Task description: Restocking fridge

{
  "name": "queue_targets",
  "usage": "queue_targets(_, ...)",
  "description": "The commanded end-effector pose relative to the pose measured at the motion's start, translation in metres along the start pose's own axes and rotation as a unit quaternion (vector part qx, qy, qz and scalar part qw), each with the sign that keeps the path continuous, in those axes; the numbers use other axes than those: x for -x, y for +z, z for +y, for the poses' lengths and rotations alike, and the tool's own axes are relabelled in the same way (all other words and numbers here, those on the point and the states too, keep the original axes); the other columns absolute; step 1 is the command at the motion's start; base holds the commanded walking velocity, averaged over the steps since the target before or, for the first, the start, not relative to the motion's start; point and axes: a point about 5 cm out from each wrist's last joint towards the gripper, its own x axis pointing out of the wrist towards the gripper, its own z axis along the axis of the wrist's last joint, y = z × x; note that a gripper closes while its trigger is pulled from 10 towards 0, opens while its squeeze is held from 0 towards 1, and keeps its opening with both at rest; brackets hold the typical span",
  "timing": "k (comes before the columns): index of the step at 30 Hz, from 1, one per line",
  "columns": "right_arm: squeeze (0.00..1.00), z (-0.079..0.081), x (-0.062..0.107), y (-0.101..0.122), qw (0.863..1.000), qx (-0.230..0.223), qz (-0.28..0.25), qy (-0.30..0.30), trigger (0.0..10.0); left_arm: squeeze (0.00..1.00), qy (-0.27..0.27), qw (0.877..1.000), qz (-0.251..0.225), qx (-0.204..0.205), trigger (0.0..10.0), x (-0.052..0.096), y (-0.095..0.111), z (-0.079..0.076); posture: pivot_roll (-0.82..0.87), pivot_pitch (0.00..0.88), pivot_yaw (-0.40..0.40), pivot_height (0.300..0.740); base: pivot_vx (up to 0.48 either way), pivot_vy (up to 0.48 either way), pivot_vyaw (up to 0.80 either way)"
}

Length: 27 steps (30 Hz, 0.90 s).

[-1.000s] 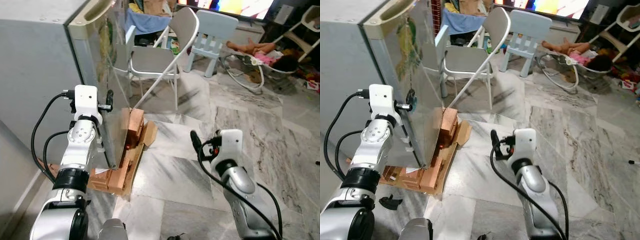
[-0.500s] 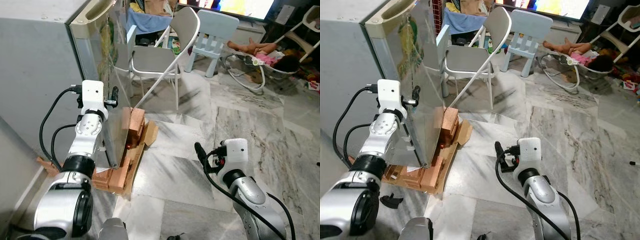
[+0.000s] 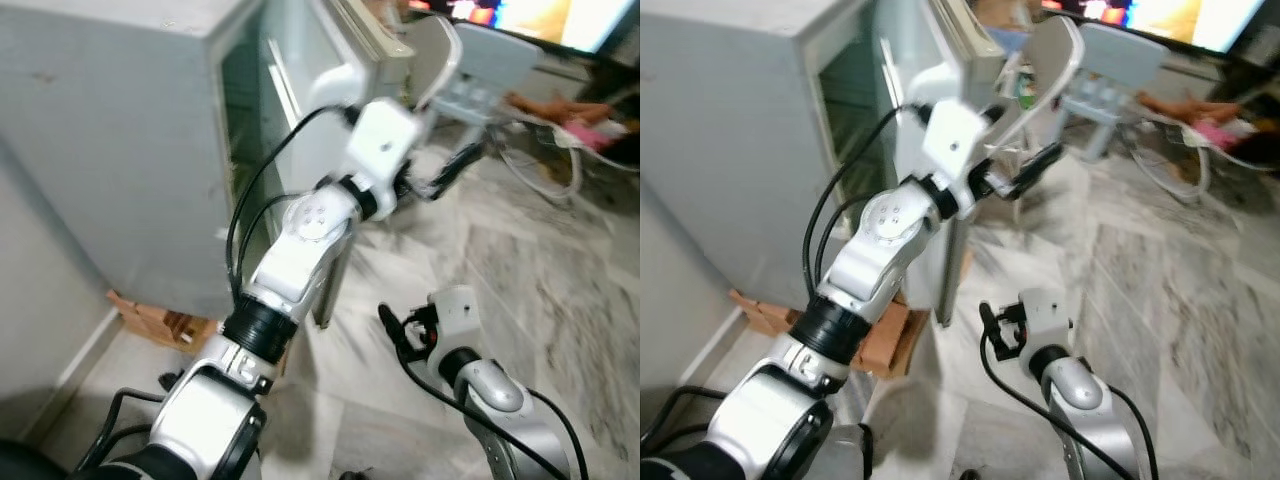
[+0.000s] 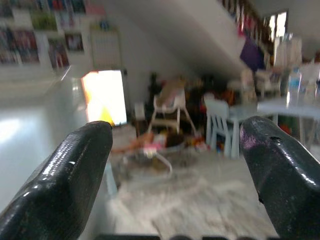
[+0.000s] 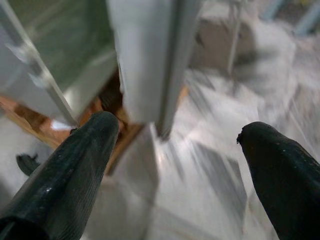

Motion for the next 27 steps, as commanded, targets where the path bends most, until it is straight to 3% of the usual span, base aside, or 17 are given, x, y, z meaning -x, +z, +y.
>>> queue_targets(1, 0.00, -0.004, 0.001, 0.003, 1.000, 0.001, -0.005, -0.010, 10.0, 0.00, 0.027, 0.999, 0.019, 0.024, 10.0, 0.005, -0.015, 0.001, 0.08, 0.067, -0.087, 0.740, 0.000, 0.000, 0.00)
queue_targets(3, 0.00, -0.004, 0.002, 0.004, 1.000, -0.004, -0.012, -0.013, 10.0, 0.00, 0.070, 0.996, 0.053, -0.004, 10.0, 0.027, -0.028, 0.026, 0.09, 0.066, -0.084, 0.740, 0.000, 0.000, 0.00)
queue_targets(5, 0.00, -0.004, 0.001, 0.007, 1.000, -0.009, -0.022, -0.016, 10.0, 0.00, 0.097, 0.993, 0.069, -0.012, 10.0, 0.043, -0.033, 0.040, 0.10, 0.063, -0.080, 0.740, 0.000, 0.000, 0.00)
queue_targets(7, 0.00, -0.003, -0.004, 0.015, 0.998, -0.025, -0.050, -0.018, 10.0, 0.00, 0.137, 0.987, 0.087, -0.015, 10.0, 0.069, -0.038, 0.056, 0.10, 0.054, -0.071, 0.740, 0.285, -0.382, 0.00)
queue_targets(8, 0.00, -0.002, -0.007, 0.022, 0.997, -0.035, -0.073, -0.017, 10.0, 0.00, 0.165, 0.981, 0.102, -0.028, 10.0, 0.089, -0.043, 0.064, 0.10, 0.050, -0.066, 0.740, 0.307, -0.364, 0.00)
queue_targets(9, 0.00, -0.001, -0.007, 0.023, 0.996, -0.036, -0.077, -0.017, 10.0, 0.00, 0.169, 0.980, 0.104, -0.031, 10.0, 0.093, -0.044, 0.065, 0.10, 0.046, -0.063, 0.740, 0.307, -0.364, 0.00)
queue_targets(12, 0.00, -0.001, -0.012, 0.035, 0.992, -0.047, -0.109, -0.034, 10.0, 0.00, 0.223, 0.965, 0.129, -0.045, 10.0, 0.132, -0.054, 0.071, 0.08, 0.027, -0.047, 0.740, 0.332, -0.343, 0.00)
queue_targets(16, 0.00, -0.004, -0.016, 0.048, 0.988, -0.049, -0.137, -0.043, 10.0, 0.00, 0.238, 0.952, 0.158, -0.107, 10.0, 0.164, -0.057, 0.068, 0.10, 0.020, -0.052, 0.740, 0.339, -0.336, 0.00)
queue_targets(17, 0.00, -0.006, -0.018, 0.051, 0.987, -0.049, -0.144, -0.047, 10.0, 0.00, 0.265, 0.942, 0.177, -0.104, 10.0, 0.181, -0.060, 0.066, 0.11, 0.018, -0.056, 0.740, 0.352, -0.322, 0.00)
queue_targets(23, 0.00, -0.002, -0.025, 0.056, 0.986, -0.049, -0.154, -0.037, 10.0, 0.00, 0.296, 0.926, 0.204, -0.118, 10.0, 0.206, -0.061, 0.059, 0.14, 0.012, -0.077, 0.740, 0.371, -0.301, 0.00)
queue_targets(27, 0.00, 0.006, -0.029, 0.064, 0.984, -0.046, -0.170, -0.022, 10.0, 0.00, 0.316, 0.918, 0.206, -0.125, 10.0, 0.209, -0.061, 0.063, 0.14, 0.006, -0.080, 0.740, 0.390, -0.276, 0.00)
